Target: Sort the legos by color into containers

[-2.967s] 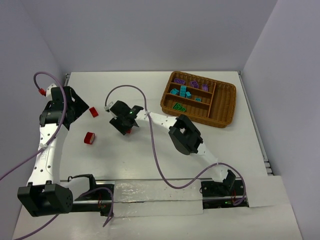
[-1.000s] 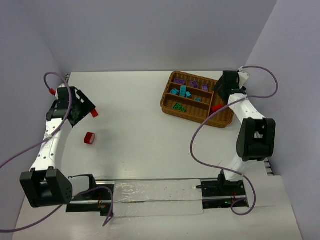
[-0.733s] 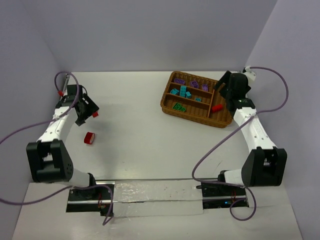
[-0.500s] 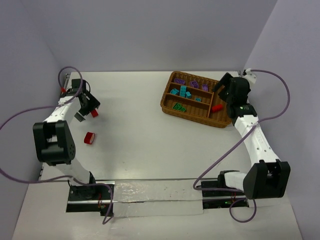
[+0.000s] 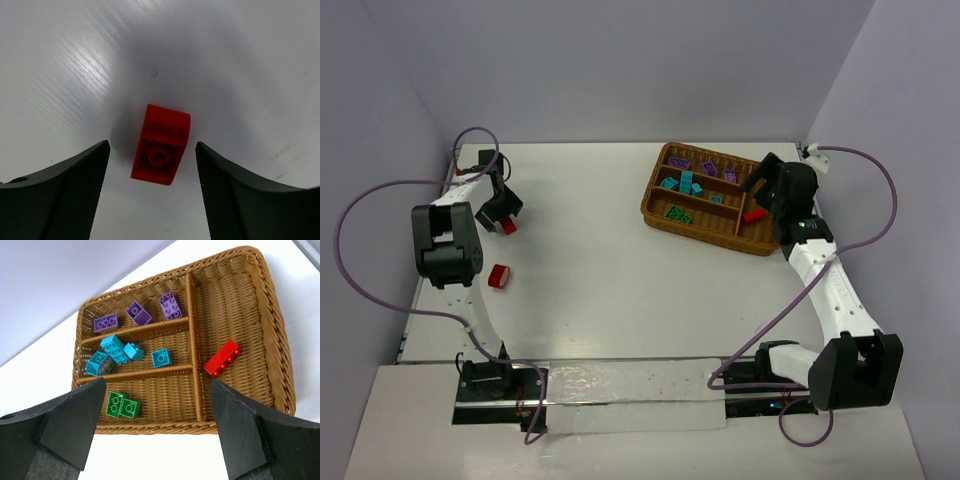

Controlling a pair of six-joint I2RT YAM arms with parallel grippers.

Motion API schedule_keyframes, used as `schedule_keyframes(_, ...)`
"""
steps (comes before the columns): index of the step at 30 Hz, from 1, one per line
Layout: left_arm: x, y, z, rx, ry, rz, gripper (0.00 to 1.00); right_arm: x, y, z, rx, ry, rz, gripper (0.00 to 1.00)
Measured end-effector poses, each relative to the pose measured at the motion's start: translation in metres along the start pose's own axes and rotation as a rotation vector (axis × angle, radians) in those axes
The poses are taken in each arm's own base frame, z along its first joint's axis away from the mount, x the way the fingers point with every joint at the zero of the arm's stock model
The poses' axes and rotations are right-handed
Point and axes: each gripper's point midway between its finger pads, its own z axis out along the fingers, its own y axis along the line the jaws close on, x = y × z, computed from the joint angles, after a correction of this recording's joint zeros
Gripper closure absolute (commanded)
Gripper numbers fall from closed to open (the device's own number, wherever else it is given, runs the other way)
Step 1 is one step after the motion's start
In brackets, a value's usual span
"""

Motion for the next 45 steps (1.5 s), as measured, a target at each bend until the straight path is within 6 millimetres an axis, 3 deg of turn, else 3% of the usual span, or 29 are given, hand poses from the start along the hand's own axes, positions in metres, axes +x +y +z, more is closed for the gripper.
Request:
schedule_keyframes(3,0.007,0.002,0.01,-0.021,0.022,0.014,0.5,-0.005,0.002,-0.005,-0.011,-0.016,0.004,0.08)
schedule_keyframes(5,0.006,0.002,0.01,-0.019,0.02,0.013,0.73,-0.01,0.004,-0.011,-0.022,-0.031,0.007,0.08)
schedule_keyframes(10,0.01,-0.002,0.007,-0.004,0.024,0.031,0.99,-0.021,0.008,-0.023,-0.042,-0.064,0.012,0.08)
schedule_keyframes(13,0.027,-0.015,-0.01,0.054,0.037,0.076,1.0,-0.023,0.009,-0.03,-0.049,-0.07,0.013,0.08)
schedule_keyframes(15,0.047,-0.035,-0.039,0.119,0.029,0.14,1.0,-0.022,0.01,-0.034,-0.053,-0.066,0.01,0.08)
schedule_keyframes(18,0.082,-0.09,-0.095,0.268,-0.018,0.272,1.0,-0.019,0.013,-0.042,-0.066,-0.056,0.005,0.08)
schedule_keyframes(21,0.135,-0.141,-0.15,0.409,-0.044,0.415,1.0,-0.015,0.017,-0.049,-0.079,-0.044,-0.005,0.08)
schedule_keyframes(23,0.172,-0.164,-0.176,0.476,-0.044,0.489,1.0,-0.012,0.019,-0.055,-0.086,-0.036,-0.016,0.08)
schedule_keyframes(26,0.218,-0.18,-0.197,0.531,-0.021,0.56,1.0,-0.005,0.015,-0.063,-0.083,-0.026,-0.029,0.08)
schedule_keyframes(28,0.239,-0.183,-0.197,0.533,0.002,0.58,0.99,0.001,0.01,-0.067,-0.075,-0.017,-0.036,0.08)
schedule_keyframes(30,0.254,-0.184,-0.191,0.522,0.024,0.589,0.96,0.006,0.004,-0.069,-0.061,-0.007,-0.043,0.08)
schedule_keyframes(34,0.279,-0.183,-0.176,0.487,0.062,0.605,0.71,0.015,-0.003,-0.071,-0.043,0.013,-0.053,0.07)
schedule_keyframes(36,0.287,-0.181,-0.173,0.479,0.073,0.609,0.54,0.02,-0.004,-0.071,-0.042,0.024,-0.059,0.07)
schedule_keyframes(42,0.302,-0.177,-0.173,0.479,0.095,0.625,0.14,0.042,0.002,-0.07,-0.058,0.076,-0.091,0.07)
schedule_keyframes(45,0.304,-0.177,-0.174,0.481,0.096,0.634,0.08,0.051,0.006,-0.068,-0.063,0.099,-0.11,0.07)
